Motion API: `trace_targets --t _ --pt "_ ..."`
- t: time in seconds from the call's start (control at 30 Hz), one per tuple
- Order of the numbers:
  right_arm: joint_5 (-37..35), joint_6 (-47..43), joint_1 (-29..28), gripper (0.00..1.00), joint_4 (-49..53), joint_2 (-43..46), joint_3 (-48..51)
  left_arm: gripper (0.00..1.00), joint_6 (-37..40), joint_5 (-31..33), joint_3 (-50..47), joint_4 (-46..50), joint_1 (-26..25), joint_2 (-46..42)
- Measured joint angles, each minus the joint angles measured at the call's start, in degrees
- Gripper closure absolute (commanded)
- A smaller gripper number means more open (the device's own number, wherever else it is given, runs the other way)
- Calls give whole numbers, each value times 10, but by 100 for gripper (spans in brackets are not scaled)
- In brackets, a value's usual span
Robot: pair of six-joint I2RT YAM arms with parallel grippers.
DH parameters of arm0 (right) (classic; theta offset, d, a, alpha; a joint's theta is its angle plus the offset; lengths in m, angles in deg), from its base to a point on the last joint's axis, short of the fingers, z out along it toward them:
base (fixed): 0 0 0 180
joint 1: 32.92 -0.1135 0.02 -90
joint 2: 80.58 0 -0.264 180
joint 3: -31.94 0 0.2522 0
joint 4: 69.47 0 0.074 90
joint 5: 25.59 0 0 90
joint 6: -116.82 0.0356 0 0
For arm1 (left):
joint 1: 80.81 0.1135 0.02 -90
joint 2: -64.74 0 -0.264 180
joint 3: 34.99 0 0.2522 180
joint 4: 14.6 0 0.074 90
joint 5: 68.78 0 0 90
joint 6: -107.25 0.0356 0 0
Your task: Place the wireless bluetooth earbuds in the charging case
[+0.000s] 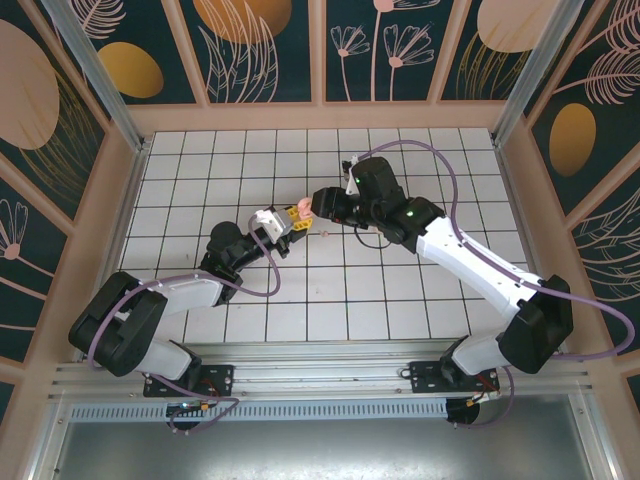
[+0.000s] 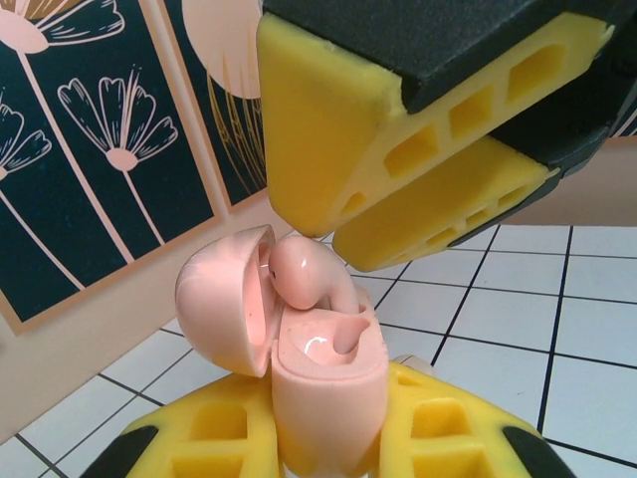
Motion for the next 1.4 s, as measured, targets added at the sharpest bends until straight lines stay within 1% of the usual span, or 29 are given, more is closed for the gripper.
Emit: trace_targets --t 0.4,1.1,1.4 --pt "23 0 1 51 -7 8 11 94 0 0 0 -2 0 0" --pt "26 2 11 54 -7 2 17 94 -2 -11 0 1 0 -1" --pt "51 3 13 53 -11 2 30 94 -3 -17 0 5 0 -1"
